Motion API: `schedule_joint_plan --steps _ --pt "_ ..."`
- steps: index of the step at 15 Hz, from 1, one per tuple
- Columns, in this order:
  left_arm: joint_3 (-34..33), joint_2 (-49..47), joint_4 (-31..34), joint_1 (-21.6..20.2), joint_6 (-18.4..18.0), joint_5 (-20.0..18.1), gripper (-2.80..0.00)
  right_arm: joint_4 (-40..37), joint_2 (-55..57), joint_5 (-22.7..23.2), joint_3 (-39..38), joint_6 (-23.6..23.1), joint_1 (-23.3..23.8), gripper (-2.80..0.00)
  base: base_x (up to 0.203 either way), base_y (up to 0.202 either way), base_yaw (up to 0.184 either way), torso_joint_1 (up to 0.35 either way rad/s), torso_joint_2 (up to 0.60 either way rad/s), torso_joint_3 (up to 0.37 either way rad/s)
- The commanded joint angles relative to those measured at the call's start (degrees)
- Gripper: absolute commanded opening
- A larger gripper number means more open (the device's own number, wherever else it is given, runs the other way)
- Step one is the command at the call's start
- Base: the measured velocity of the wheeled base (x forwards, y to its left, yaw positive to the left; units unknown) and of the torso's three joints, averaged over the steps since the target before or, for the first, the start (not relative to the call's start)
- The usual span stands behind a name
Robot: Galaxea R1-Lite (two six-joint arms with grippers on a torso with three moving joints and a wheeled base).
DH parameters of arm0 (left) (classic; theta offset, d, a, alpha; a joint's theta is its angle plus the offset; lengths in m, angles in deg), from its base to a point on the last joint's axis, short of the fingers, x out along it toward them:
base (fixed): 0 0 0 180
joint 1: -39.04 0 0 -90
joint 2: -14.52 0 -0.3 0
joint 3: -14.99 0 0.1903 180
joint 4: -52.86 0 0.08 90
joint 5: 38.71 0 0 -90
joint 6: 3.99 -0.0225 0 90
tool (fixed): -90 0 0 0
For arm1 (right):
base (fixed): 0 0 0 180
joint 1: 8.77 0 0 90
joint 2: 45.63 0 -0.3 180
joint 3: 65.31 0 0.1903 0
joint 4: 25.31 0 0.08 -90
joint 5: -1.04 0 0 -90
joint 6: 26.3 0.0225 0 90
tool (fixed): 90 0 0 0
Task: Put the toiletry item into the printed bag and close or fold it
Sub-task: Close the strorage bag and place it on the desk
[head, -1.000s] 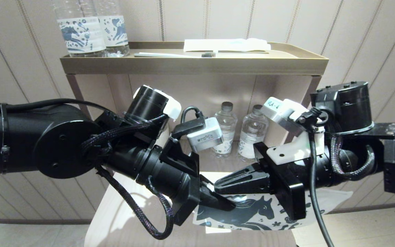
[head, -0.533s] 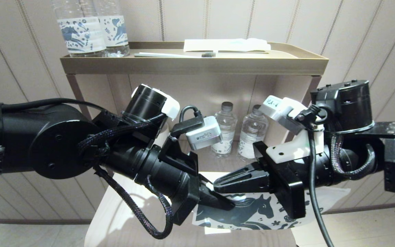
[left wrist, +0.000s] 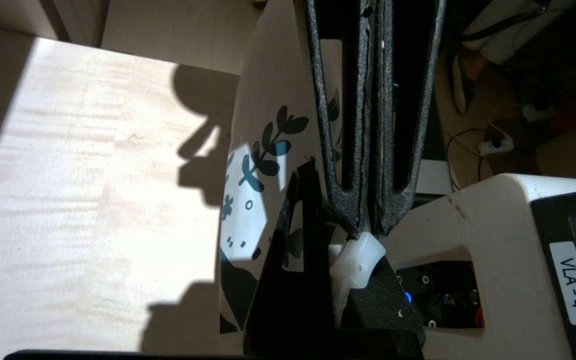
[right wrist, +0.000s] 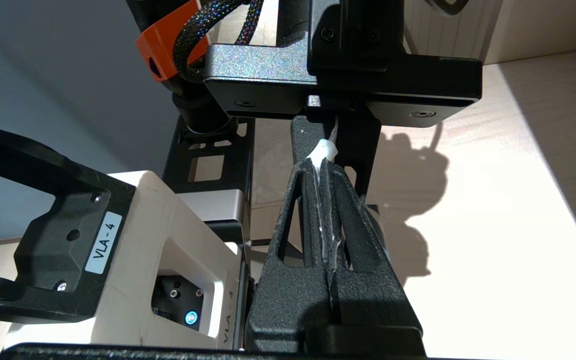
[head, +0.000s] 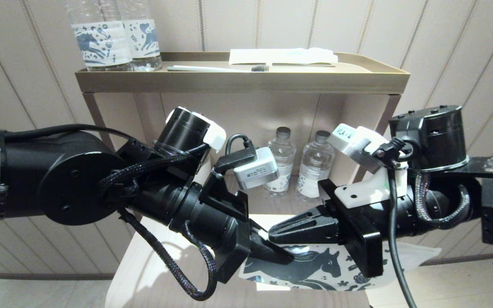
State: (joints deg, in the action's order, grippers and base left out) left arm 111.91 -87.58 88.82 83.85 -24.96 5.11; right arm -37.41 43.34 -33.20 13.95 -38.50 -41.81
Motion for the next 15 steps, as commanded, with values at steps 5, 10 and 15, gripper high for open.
schedule_joint_plan --steps 5,10,15 --pt "0.01 0.06 0.06 0.01 -0.13 -0.32 -2.80 0.07 0.29 -0.17 0.40 0.07 -0.36 0.00 0.000 0.000 0.000 0.000 0.00 0.000" --pt "0.09 0.06 0.10 0.01 -0.04 -0.32 -2.80 -0.10 0.77 -0.02 1.55 0.81 -0.63 0.00 0.000 0.000 0.000 0.000 0.00 0.000" --pt "0.09 0.06 0.06 0.04 -0.13 -0.23 -2.80 -0.10 1.82 -0.04 2.40 1.22 -0.63 0.00 0.000 0.000 0.000 0.000 0.00 0.000"
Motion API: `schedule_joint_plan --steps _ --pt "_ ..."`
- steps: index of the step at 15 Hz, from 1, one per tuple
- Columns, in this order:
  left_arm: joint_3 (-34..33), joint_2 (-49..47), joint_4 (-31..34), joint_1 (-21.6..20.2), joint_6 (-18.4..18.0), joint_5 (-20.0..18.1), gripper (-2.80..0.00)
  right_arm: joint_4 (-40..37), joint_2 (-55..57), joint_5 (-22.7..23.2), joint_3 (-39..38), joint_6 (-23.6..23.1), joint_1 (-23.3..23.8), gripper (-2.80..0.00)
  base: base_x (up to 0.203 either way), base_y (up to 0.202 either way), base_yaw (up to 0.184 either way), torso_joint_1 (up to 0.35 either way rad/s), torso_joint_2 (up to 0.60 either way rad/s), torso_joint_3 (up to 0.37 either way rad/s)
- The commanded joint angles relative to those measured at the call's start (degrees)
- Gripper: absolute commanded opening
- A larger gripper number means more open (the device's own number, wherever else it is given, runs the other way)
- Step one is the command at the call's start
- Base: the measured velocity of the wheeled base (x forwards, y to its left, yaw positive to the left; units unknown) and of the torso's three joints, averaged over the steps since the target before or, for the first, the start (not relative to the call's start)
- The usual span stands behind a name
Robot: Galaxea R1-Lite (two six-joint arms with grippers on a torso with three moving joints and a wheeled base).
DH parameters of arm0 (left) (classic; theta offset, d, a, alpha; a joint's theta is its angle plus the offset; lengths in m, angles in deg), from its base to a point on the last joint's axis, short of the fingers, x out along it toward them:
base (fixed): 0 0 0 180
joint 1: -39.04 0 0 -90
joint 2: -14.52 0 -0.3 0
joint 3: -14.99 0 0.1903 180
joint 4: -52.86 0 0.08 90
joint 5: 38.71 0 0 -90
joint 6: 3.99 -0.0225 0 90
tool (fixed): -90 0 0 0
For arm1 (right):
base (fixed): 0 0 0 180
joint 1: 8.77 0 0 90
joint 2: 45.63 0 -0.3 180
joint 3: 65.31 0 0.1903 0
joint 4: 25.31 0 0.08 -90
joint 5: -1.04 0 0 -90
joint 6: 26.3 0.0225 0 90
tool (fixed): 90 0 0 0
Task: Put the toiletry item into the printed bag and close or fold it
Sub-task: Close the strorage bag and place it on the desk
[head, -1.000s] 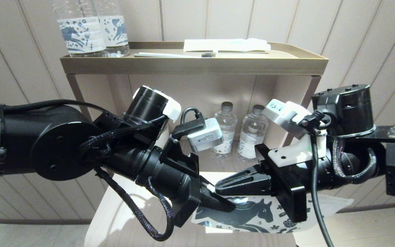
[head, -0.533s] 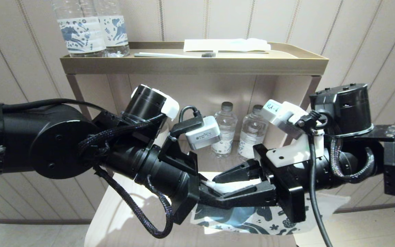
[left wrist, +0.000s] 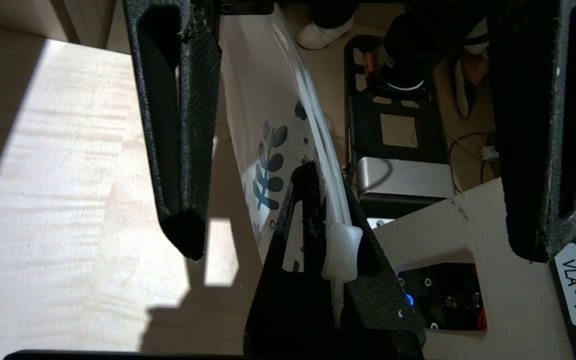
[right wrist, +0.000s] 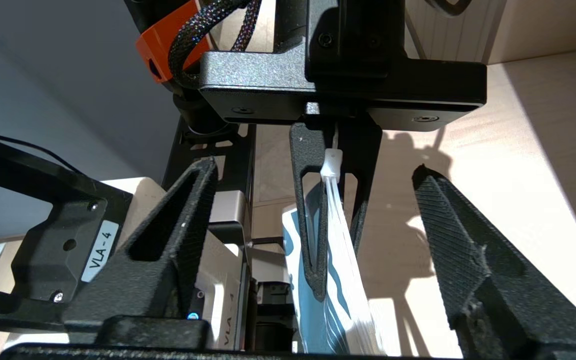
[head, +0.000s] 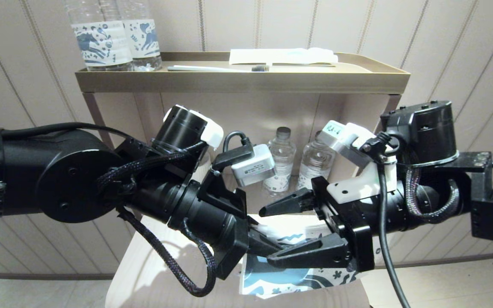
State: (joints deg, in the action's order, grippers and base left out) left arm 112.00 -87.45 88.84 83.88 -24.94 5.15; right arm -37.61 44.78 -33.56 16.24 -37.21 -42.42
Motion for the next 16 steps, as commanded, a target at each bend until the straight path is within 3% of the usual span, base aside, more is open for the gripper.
schedule_joint_plan --steps 1,16 --pt "0.01 -0.08 0.04 0.03 -0.14 -0.26 -2.80 0.09 0.45 0.32 0.36 -0.08 -0.02 0.00 0.000 0.000 0.000 0.000 0.00 0.000" --pt "0.00 -0.08 -0.05 -0.01 -0.14 -0.35 -2.80 0.01 0.39 0.05 0.58 0.02 -0.10 0.00 0.000 0.000 0.000 0.000 0.00 0.000"
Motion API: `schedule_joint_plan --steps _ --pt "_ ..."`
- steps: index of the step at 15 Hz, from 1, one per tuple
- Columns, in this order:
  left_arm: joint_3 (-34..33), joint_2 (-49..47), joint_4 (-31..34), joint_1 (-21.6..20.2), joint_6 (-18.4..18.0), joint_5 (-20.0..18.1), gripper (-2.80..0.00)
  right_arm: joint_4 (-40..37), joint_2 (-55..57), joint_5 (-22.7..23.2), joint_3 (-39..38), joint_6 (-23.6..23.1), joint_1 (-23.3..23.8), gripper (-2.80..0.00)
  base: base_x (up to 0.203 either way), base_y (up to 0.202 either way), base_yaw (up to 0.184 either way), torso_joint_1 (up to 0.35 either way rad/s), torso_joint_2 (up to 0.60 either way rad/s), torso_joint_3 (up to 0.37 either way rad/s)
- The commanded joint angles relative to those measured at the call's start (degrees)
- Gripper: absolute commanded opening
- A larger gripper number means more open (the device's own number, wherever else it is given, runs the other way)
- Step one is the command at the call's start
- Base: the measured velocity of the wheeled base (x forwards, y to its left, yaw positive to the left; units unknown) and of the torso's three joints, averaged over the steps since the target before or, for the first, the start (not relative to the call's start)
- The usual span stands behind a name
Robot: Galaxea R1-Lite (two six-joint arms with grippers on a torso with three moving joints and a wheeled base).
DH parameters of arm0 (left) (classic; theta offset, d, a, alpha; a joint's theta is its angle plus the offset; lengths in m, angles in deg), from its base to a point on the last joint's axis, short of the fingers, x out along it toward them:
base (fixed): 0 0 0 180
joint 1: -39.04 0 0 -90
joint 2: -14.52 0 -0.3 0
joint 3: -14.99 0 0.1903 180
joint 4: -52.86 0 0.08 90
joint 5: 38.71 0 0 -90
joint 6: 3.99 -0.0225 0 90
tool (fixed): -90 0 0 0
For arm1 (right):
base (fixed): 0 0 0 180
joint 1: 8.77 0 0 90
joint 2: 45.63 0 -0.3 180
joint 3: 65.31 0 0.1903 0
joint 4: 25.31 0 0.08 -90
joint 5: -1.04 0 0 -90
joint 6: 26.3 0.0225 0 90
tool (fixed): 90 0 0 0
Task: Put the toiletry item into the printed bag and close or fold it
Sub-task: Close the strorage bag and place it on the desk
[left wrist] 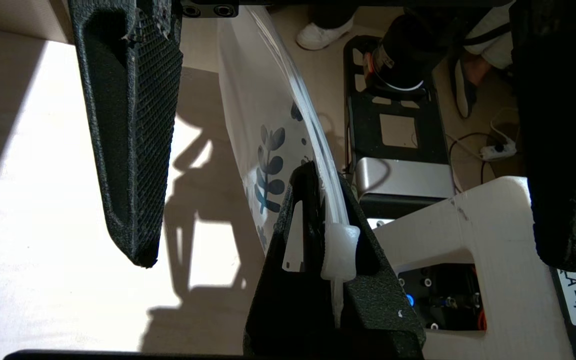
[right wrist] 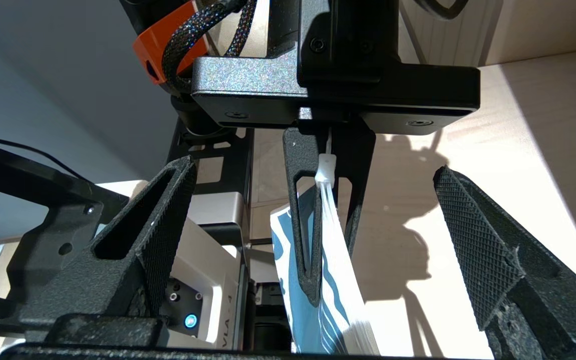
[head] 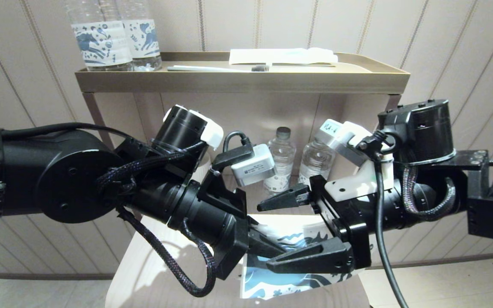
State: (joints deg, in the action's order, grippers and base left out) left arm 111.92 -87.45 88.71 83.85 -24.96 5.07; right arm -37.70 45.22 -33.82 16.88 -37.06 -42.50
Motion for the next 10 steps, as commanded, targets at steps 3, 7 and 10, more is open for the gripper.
schedule_joint_plan --steps 3,7,10 --pt "0.04 -0.08 0.09 0.01 -0.05 -0.27 -2.80 0.10 0.03 0.49 0.07 0.04 -0.02 0.00 0.000 0.000 0.000 0.000 0.00 0.000" --pt "0.08 -0.08 0.09 0.01 0.05 -0.27 -2.80 0.10 0.39 0.49 0.16 0.13 -0.02 0.00 0.000 0.000 0.000 0.000 0.00 0.000" --pt "0.17 -0.08 0.09 0.01 0.14 -0.27 -2.80 0.10 0.74 0.40 0.24 0.31 -0.37 -2.80 0.000 0.000 0.000 0.000 0.00 0.000"
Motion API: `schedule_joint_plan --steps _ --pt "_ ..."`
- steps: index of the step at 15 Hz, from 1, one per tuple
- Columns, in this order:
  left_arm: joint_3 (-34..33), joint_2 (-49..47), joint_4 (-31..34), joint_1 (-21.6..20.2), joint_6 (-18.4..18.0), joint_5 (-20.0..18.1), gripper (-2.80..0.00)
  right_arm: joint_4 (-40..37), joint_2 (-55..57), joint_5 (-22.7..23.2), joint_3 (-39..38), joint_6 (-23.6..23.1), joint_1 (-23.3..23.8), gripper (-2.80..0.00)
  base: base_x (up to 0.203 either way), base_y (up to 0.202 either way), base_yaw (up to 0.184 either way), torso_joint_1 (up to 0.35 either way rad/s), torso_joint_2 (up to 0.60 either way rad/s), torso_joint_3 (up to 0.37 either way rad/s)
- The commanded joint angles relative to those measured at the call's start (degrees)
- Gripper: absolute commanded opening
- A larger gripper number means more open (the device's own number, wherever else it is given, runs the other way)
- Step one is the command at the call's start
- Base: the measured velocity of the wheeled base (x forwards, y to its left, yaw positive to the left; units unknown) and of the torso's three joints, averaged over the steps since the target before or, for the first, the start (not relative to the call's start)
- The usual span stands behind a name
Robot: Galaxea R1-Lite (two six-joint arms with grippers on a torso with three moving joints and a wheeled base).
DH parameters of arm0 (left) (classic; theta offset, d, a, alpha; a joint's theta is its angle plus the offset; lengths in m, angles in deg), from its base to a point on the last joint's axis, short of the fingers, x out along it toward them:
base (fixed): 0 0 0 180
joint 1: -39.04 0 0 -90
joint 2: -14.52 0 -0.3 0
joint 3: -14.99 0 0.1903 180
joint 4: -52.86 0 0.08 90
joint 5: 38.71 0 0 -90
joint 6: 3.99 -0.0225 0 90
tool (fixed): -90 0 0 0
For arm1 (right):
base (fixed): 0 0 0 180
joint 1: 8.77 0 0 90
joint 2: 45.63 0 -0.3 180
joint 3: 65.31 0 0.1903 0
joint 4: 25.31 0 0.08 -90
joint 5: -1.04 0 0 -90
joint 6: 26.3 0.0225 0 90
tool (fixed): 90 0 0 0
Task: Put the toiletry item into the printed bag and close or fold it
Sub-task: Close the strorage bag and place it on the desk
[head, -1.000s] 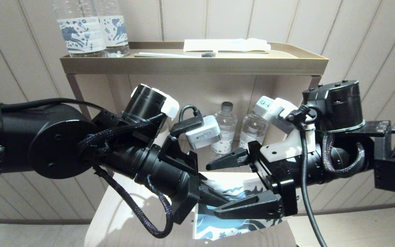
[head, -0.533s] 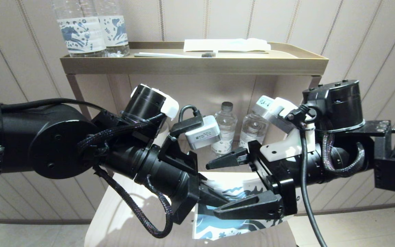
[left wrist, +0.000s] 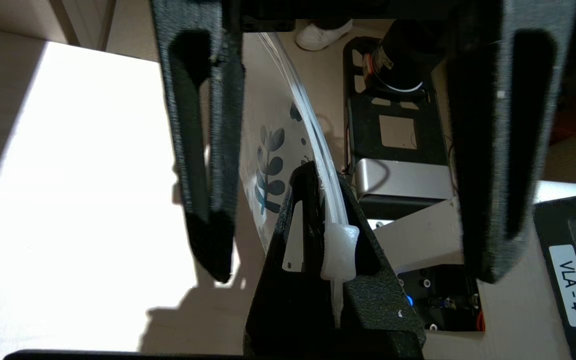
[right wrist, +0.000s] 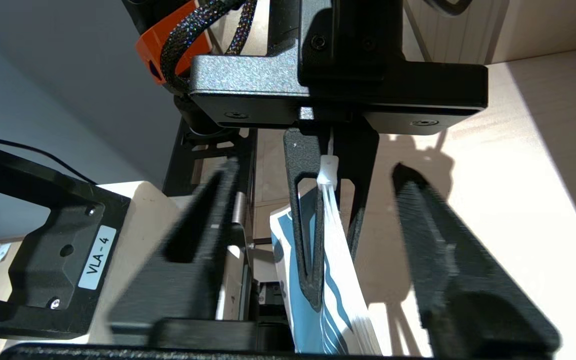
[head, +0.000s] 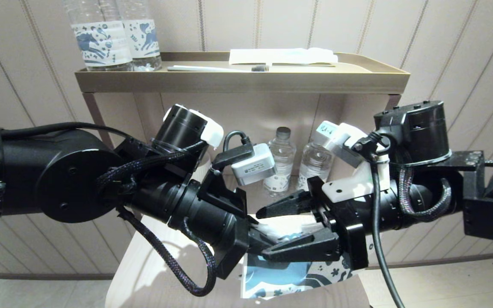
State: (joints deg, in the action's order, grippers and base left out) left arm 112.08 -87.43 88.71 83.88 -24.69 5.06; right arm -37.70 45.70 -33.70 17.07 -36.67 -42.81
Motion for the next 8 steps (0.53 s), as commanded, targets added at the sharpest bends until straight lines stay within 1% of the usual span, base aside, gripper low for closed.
schedule_joint_plan --steps 1,8 --pt "0.01 -0.09 0.09 -0.01 -0.13 -0.27 -2.80 0.10 0.25 0.38 0.05 -0.09 -0.07 -2.80 0.000 0.000 0.000 0.000 0.00 0.000" --pt "0.19 -0.09 0.09 -0.01 -0.13 -0.27 -2.80 0.19 0.17 0.55 0.05 -0.09 -0.07 -2.80 0.000 0.000 0.000 0.000 0.00 0.000"
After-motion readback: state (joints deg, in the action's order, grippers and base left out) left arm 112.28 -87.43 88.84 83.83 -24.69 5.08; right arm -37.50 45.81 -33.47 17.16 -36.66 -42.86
